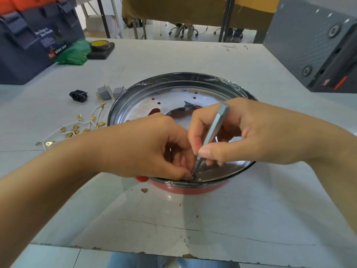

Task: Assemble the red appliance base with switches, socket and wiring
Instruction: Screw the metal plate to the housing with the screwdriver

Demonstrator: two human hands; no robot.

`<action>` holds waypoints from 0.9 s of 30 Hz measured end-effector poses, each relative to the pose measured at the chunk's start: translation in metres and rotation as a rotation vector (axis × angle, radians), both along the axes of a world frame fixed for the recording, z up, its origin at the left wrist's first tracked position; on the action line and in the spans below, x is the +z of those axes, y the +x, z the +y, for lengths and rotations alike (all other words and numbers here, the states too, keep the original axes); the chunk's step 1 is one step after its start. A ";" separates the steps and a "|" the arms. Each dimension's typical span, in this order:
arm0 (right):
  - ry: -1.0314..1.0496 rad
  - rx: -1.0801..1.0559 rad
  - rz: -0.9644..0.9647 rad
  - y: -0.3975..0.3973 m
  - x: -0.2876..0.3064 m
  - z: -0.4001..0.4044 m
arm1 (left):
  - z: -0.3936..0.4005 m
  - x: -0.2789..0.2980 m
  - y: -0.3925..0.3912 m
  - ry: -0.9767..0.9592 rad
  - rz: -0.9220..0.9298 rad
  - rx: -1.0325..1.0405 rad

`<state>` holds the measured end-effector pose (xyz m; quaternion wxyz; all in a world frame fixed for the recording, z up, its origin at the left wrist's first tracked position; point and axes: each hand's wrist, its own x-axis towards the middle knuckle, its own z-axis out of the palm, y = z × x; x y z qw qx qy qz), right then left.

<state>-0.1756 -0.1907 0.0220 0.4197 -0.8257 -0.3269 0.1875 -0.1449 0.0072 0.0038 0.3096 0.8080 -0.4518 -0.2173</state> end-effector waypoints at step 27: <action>-0.165 0.111 -0.178 0.020 0.020 0.007 | 0.003 0.001 -0.001 0.004 0.074 0.028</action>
